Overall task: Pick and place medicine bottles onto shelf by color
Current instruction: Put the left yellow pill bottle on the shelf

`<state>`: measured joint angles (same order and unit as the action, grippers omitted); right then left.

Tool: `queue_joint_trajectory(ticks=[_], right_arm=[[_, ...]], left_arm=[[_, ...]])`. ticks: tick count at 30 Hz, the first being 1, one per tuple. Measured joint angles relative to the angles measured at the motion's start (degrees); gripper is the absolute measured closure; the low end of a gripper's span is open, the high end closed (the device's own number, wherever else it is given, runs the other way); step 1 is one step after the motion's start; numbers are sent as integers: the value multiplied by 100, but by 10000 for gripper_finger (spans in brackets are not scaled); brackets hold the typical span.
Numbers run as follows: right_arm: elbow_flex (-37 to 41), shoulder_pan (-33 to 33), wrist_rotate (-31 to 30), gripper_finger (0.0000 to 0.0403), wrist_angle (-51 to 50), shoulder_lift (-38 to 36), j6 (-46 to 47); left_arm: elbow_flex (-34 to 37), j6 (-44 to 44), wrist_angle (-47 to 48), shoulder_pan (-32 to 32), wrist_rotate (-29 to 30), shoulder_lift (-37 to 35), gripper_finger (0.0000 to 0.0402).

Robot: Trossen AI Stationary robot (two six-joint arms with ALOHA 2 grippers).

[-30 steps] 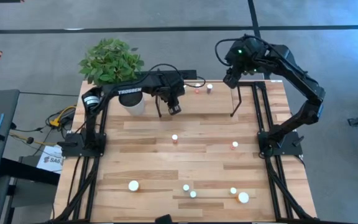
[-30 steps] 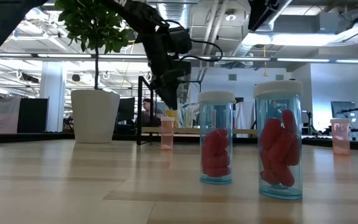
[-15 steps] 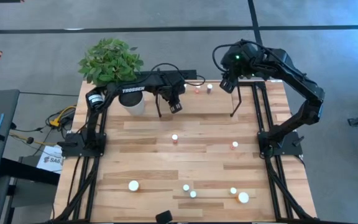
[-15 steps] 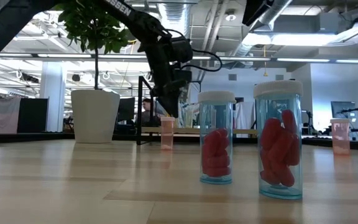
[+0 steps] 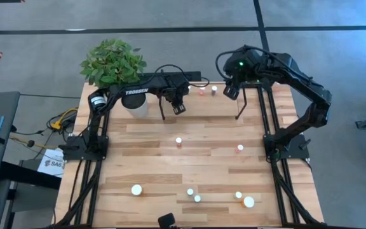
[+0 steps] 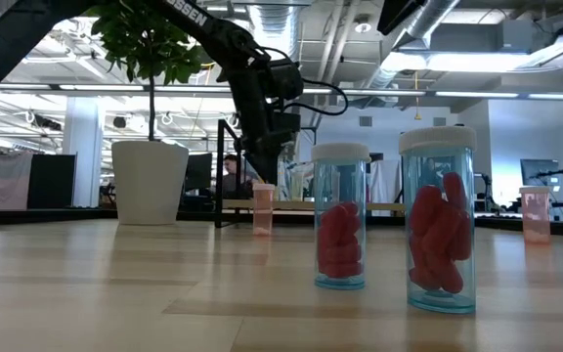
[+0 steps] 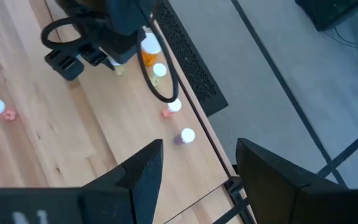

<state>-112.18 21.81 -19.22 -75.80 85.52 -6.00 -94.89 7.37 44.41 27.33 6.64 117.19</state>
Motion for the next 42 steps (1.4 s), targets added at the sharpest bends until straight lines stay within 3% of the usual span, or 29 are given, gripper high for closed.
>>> queue_joint_trajectory(ticks=[7, 24, 42], right_arm=[[0, -125, -2, 178, 4, 0, -1], [0, -117, -6, 178, 34, 0, -2], [0, -117, -7, 178, 170, 0, -2]], left_arm=[[0, -123, 24, 79, 50, 2, 298], [3, -471, -47, 166, -25, 24, 225], [-894, -835, 843, 44, 1, 11, 211]])
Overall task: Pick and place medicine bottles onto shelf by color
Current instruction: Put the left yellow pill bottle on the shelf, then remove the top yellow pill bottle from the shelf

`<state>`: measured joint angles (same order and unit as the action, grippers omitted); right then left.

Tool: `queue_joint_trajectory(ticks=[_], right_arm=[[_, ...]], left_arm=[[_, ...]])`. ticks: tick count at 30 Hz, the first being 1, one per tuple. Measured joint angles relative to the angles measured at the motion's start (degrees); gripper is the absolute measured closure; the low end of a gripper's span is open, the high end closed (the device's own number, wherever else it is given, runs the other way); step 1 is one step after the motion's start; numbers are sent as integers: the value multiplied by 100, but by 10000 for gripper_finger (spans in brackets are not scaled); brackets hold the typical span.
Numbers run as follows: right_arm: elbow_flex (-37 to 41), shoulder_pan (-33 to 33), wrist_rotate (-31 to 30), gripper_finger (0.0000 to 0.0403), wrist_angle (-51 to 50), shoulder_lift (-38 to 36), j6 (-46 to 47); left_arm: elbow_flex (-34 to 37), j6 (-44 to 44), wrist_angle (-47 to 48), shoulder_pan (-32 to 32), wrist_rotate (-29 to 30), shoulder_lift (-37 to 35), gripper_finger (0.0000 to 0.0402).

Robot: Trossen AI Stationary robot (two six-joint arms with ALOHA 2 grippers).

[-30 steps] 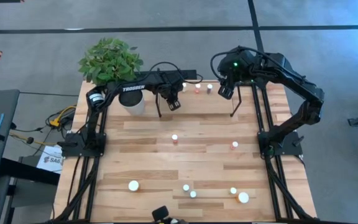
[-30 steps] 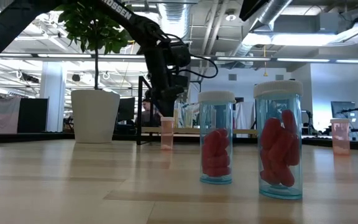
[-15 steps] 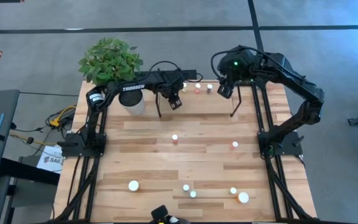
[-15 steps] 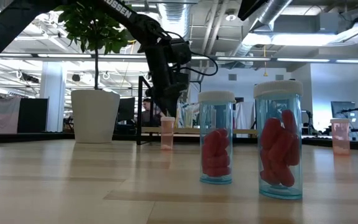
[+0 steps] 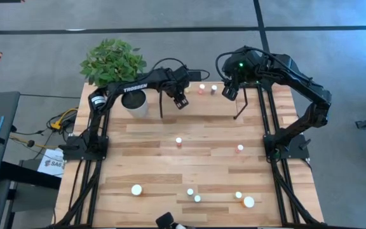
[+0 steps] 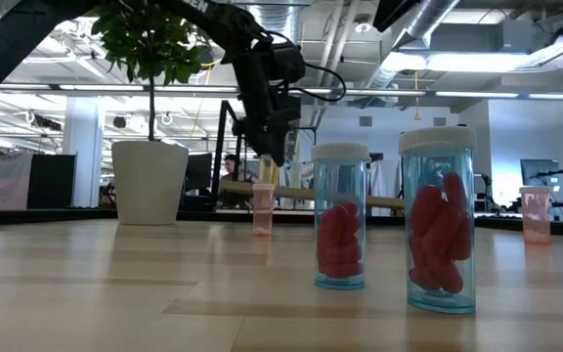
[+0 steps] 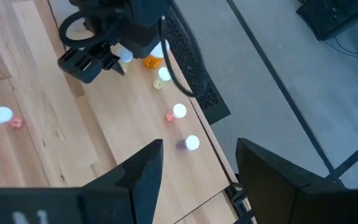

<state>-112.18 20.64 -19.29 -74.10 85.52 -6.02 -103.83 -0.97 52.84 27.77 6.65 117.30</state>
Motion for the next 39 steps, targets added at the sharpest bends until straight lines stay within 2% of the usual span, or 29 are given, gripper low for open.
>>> queue_joint_trajectory(ticks=[10, 18, 22, 28, 39], right_arm=[[0, 0, -2, 178, -4, 0, 0], [0, 0, -2, 178, -2, 0, 0], [0, 0, -2, 178, -2, 0, 0], [0, 0, -1, 178, -2, 0, 0], [0, 0, -2, 178, -2, 0, 0]], left_arm=[[431, -291, -528, -220, -78, -9, 211], [401, -248, -860, -208, -277, -7, 211], [236, -9, -1097, -296, -330, -7, 211], [-290, 339, -1071, -550, -100, -4, 211], [-1444, 81, -223, -854, 228, -50, 211]])
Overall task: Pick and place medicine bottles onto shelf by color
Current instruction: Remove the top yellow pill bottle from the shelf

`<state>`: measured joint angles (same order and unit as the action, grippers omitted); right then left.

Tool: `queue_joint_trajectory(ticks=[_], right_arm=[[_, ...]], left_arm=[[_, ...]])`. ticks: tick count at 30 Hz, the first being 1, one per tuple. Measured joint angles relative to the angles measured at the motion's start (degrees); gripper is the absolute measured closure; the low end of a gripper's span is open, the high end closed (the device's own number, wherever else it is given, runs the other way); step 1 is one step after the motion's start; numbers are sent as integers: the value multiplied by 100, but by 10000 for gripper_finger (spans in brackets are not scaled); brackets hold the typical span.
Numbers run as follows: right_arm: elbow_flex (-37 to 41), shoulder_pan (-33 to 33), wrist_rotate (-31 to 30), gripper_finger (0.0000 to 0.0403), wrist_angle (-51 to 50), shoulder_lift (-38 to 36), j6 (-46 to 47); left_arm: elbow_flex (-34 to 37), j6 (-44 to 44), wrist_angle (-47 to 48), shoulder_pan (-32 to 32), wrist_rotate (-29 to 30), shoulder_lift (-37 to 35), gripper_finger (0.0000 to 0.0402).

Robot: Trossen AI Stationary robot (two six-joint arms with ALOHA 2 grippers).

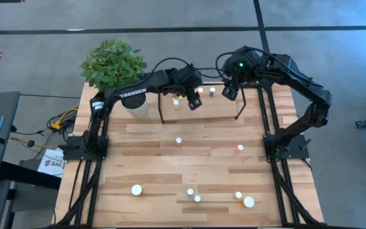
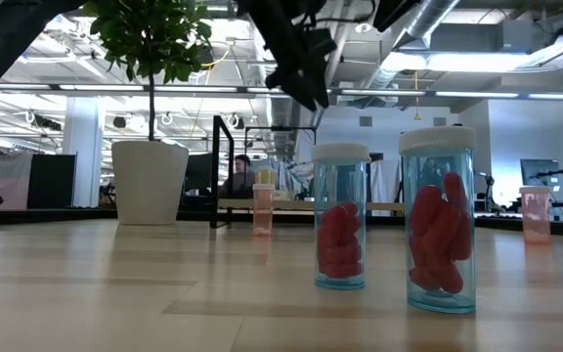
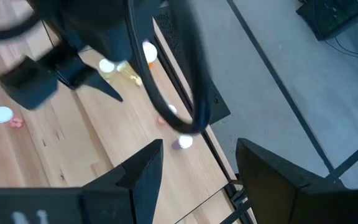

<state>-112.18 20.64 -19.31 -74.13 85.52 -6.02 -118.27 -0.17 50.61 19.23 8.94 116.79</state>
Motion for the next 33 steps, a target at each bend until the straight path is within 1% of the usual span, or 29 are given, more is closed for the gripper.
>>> queue_joint_trajectory(ticks=[5, 9, 14, 16, 19, 22, 24, 28, 31, 33], right_arm=[[0, 0, 0, 178, 0, 0, 0], [0, 1, 0, 178, 0, 0, 0], [0, 0, 0, 178, 2, 0, 0], [0, 0, 1, 178, 2, -2, 0], [0, 0, 2, 178, 2, -2, 0], [0, 0, 2, 178, 2, -2, 0], [0, 0, 2, 178, 8, -2, 0], [0, 2, 3, 178, 193, 0, 0], [0, 0, 9, 178, 568, 0, 1], [0, 0, 11, 178, 820, 0, 0]], left_arm=[[-218, -211, 724, -50, -99, 0, 211], [-293, -193, 1720, -64, -47, -60, 211], [-259, -197, 3064, -62, 448, -213, 211], [-259, -200, 3361, -64, 551, -328, 211], [-256, -201, 3580, -84, 538, -582, 211], [-75, -248, 3514, -93, 662, -915, 211], [206, -232, 3242, -88, 683, -1112, 211], [1072, -175, 2276, -123, 609, -1425, 211], [1769, -163, 1324, -125, 544, -1569, 211], [2100, -174, 666, -137, 445, -1578, 211]])
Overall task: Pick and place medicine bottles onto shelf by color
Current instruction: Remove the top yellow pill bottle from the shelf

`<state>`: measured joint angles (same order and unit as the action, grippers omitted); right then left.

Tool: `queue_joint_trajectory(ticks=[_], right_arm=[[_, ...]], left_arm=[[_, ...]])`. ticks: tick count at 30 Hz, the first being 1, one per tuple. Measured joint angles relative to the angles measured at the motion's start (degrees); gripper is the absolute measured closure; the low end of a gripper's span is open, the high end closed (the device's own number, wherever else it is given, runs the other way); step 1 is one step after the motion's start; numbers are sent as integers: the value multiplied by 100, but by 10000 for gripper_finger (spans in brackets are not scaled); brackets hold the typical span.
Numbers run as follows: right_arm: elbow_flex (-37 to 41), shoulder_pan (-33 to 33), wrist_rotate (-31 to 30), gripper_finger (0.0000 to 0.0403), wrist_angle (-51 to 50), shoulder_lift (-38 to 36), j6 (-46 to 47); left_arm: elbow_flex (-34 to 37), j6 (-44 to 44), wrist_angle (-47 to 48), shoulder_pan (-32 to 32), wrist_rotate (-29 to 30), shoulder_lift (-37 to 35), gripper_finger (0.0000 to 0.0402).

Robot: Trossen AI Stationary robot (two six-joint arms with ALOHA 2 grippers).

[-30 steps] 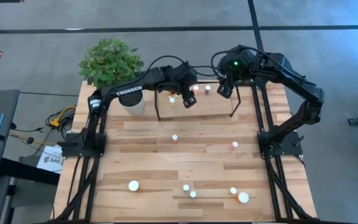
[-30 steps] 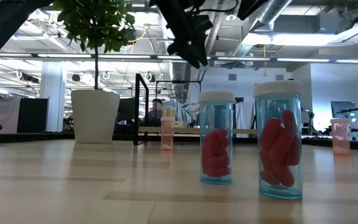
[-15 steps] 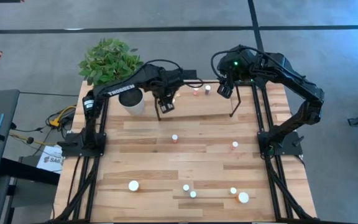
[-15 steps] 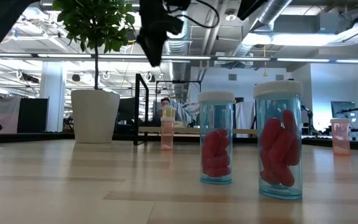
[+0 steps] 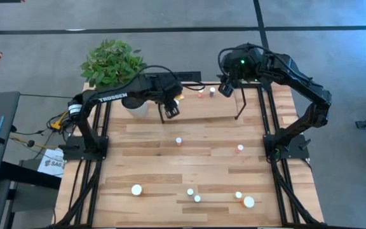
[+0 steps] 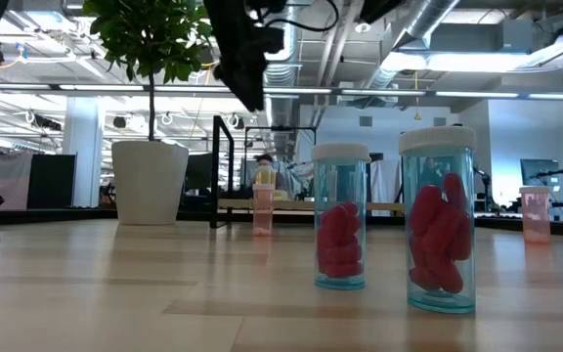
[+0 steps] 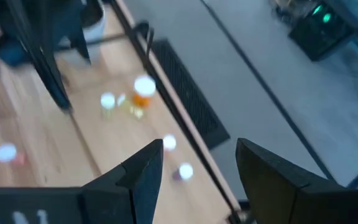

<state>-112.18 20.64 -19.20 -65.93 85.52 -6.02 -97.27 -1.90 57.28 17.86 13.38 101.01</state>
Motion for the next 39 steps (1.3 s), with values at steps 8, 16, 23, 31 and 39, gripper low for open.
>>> queue_joint_trajectory(ticks=[8, 16, 23, 31, 39], right_arm=[[0, 19, 175, 178, 571, 3, 334], [0, 4, 266, 178, 753, 4, 509], [0, -49, 505, 178, 850, 7, 1013], [5, -126, 682, 178, 762, 134, 1569], [0, -255, 523, 178, 714, 854, 1569]], left_arm=[[240, -73, -914, -102, 267, -4, 211], [30, 692, -236, -115, 388, -277, 211], [23, 634, 1063, -134, 388, -492, 211], [786, 417, 1423, -301, 339, -1137, 211], [2493, -480, 407, -522, 209, -2615, 211]])
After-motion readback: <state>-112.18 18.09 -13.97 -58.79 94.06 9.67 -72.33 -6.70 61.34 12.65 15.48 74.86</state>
